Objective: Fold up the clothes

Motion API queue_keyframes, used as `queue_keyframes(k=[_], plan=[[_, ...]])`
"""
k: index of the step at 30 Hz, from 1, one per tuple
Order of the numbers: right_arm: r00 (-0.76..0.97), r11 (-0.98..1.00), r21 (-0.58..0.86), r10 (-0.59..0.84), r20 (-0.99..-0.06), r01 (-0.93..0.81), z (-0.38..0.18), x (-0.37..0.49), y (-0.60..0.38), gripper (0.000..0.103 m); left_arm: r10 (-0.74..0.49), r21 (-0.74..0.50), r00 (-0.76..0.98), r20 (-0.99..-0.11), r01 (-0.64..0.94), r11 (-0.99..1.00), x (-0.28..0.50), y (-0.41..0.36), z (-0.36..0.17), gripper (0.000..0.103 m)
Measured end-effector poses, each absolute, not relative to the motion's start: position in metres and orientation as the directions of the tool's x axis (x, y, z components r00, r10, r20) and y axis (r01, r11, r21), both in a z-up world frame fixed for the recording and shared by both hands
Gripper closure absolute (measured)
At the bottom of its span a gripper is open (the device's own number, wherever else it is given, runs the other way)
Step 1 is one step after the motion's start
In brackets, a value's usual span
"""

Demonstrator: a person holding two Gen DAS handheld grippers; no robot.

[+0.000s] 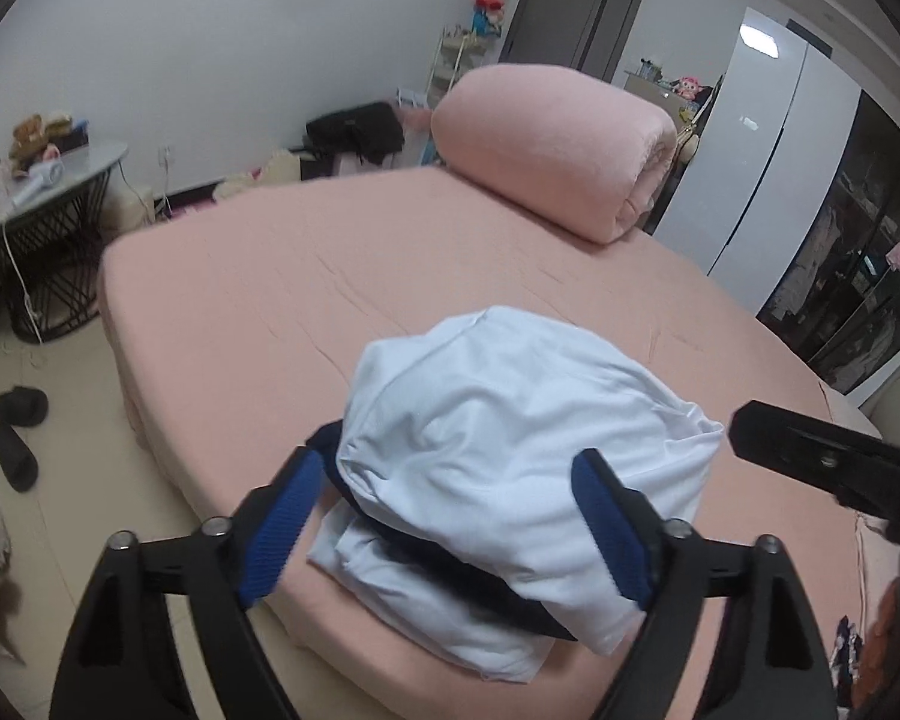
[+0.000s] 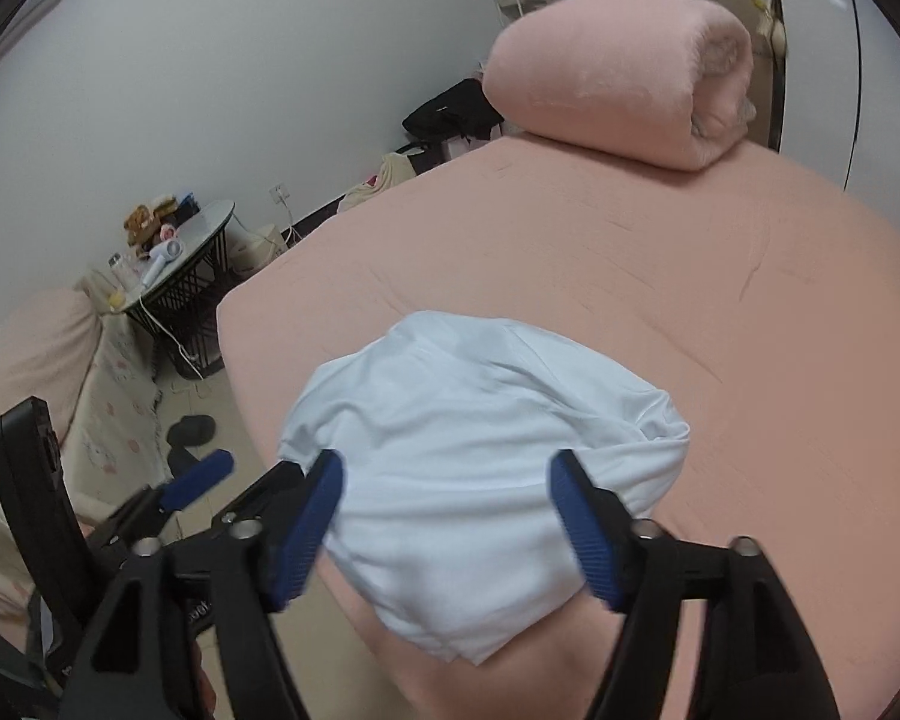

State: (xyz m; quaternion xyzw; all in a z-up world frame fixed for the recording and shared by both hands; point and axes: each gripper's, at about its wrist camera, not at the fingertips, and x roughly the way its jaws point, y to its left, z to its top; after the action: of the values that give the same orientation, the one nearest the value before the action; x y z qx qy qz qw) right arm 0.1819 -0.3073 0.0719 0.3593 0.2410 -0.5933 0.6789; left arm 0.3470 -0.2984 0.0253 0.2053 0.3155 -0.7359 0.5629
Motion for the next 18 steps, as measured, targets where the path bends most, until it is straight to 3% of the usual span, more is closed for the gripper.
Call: queue_keyframes(k=[2,7,18], plan=[[0.179,0.035,0.205,-0.646,-0.742,0.978,0.082,0.19,-0.301,0.024,-0.713,-0.173,-0.22,-0.666,0.975,-0.138,0.345,-0.293,0.028,0.011],[0.13,-0.007,0.179,-0.658,-0.742,0.984,0.102,0.195,-0.278,0.023,-0.683,-0.216,-0.244,-0.688,0.968,-0.128,0.351,-0.287,0.032,0.005],[-0.07,-0.003,-0.098,-0.73,-0.68,0.995,0.135,0.222,-0.207,0.023,-0.713,-0.169,-0.241,-0.659,0.971,-0.171,0.335,-0.239,0.07,0.002]])
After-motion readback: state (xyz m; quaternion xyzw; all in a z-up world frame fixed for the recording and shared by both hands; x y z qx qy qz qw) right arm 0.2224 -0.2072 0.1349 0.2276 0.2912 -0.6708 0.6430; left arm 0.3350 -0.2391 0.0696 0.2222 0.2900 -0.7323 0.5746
